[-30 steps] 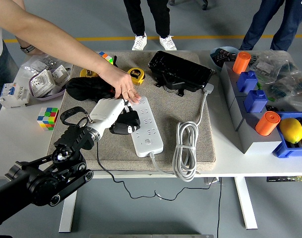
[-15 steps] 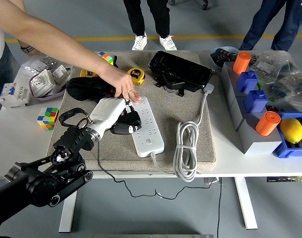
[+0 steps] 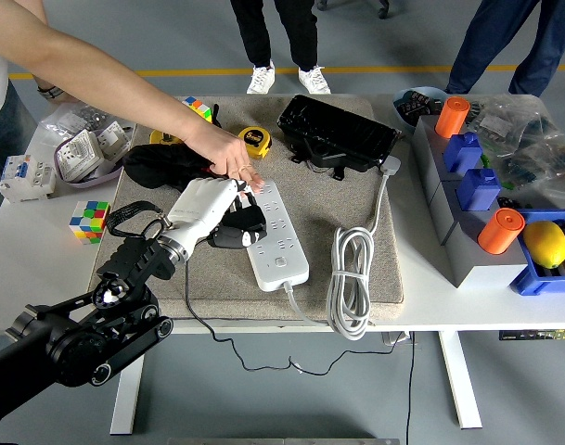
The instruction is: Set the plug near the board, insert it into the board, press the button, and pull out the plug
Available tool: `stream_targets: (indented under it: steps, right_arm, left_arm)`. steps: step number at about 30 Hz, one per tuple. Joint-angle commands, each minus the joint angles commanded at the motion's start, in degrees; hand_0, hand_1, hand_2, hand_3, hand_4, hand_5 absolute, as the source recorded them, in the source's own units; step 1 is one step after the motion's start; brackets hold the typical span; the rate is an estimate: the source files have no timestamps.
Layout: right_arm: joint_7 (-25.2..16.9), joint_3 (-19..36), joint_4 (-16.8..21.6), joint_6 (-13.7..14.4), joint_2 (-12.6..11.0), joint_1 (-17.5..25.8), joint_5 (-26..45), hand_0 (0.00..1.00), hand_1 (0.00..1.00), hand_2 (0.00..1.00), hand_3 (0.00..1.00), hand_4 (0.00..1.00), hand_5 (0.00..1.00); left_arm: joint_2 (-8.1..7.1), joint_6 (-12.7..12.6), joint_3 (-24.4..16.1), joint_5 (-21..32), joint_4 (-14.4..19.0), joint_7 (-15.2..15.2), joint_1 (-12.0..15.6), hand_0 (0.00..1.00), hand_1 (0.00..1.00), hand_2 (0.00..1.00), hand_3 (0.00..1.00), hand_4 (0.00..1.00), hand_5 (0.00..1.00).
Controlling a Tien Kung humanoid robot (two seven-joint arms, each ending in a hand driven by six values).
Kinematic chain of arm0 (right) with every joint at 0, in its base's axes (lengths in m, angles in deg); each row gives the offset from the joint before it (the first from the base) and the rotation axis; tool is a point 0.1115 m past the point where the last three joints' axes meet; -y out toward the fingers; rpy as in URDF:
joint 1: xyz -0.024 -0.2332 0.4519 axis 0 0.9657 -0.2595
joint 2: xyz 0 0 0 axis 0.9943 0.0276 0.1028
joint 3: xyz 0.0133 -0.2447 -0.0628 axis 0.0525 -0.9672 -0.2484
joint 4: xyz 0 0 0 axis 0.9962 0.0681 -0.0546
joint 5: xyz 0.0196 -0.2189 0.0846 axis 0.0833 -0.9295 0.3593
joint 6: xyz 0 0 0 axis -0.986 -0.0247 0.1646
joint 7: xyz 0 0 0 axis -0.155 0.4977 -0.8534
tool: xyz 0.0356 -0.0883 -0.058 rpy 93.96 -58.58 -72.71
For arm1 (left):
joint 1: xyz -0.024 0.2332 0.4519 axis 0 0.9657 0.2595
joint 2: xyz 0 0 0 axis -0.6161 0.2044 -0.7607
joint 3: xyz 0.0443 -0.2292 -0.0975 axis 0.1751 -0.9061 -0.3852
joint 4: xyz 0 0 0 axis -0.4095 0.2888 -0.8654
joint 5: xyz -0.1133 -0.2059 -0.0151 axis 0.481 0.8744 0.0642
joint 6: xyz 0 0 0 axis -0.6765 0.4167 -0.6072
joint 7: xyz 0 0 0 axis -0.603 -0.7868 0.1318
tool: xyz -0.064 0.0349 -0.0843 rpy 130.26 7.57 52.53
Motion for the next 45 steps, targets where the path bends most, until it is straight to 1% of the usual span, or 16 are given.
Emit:
stream_targets:
  steps: [5, 11, 19, 23, 27, 31, 35, 38, 45]
  right_arm:
    - [-0.01, -0.09, 0.03, -0.02, 0.02, 0.0, -0.01, 0.607, 0.613, 0.565, 0.542, 0.706, 0.211]
    - [-0.05, -0.04, 0.01, 0.0, 0.07, -0.04, 0.01, 0.607, 0.613, 0.565, 0.542, 0.706, 0.212]
    - [-0.1, 0.04, 0.01, 0.02, 0.06, -0.01, -0.01, 0.606, 0.613, 0.565, 0.541, 0.705, 0.212]
    - [-0.11, 0.01, 0.02, 0.01, 0.09, 0.01, -0.01, 0.606, 0.613, 0.565, 0.541, 0.705, 0.212]
    - [-0.12, -0.06, -0.01, 0.01, 0.08, 0.01, -0.01, 0.606, 0.613, 0.565, 0.541, 0.705, 0.212]
    - [-0.15, 0.06, -0.01, 0.01, 0.14, -0.03, 0.0, 0.606, 0.613, 0.565, 0.541, 0.705, 0.212]
    - [-0.15, 0.1, 0.03, 0.01, 0.09, -0.08, -0.03, 0.605, 0.612, 0.565, 0.541, 0.705, 0.212]
    - [-0.13, 0.02, 0.01, 0.01, 0.06, -0.05, -0.02, 0.605, 0.612, 0.565, 0.541, 0.705, 0.212]
    - [-0.15, -0.17, 0.02, -0.01, 0.09, -0.03, 0.0, 0.606, 0.612, 0.564, 0.541, 0.705, 0.211]
  left_arm:
    - [0.08, -0.25, 0.02, 2.25, -1.34, 0.53, -0.12, 0.249, 0.37, 0.314, 0.506, 0.779, 0.116]
    - [-0.01, 0.02, 0.03, 2.98, -1.97, 0.77, -0.34, 0.248, 0.365, 0.313, 0.505, 0.777, 0.116]
    - [-0.38, -0.23, -1.29, 5.34, -0.96, 2.14, -0.3, 0.244, 0.357, 0.31, 0.503, 0.777, 0.116]
    - [-0.58, -0.75, -1.24, 4.29, -0.1, 3.29, -0.35, 0.243, 0.357, 0.309, 0.5, 0.774, 0.118]
    - [-0.78, -0.44, -0.96, 3.14, 0.75, 5.11, -0.45, 0.243, 0.357, 0.309, 0.5, 0.774, 0.118]
    - [-0.87, -0.3, -1.26, 2.66, 1.12, 5.39, -0.44, 0.242, 0.353, 0.307, 0.499, 0.772, 0.121]
    - [-1.49, -0.23, -2.46, 2.7, 0.73, 5.51, -0.49, 0.241, 0.35, 0.307, 0.499, 0.771, 0.121]
    - [-2.4, -0.31, -3.73, 2.86, -0.33, 6.01, -0.42, 0.241, 0.35, 0.307, 0.499, 0.771, 0.121]
    - [-3.56, -1.04, -6.63, 2.29, -2.99, 6.81, 0.63, 0.244, 0.356, 0.311, 0.504, 0.776, 0.13]
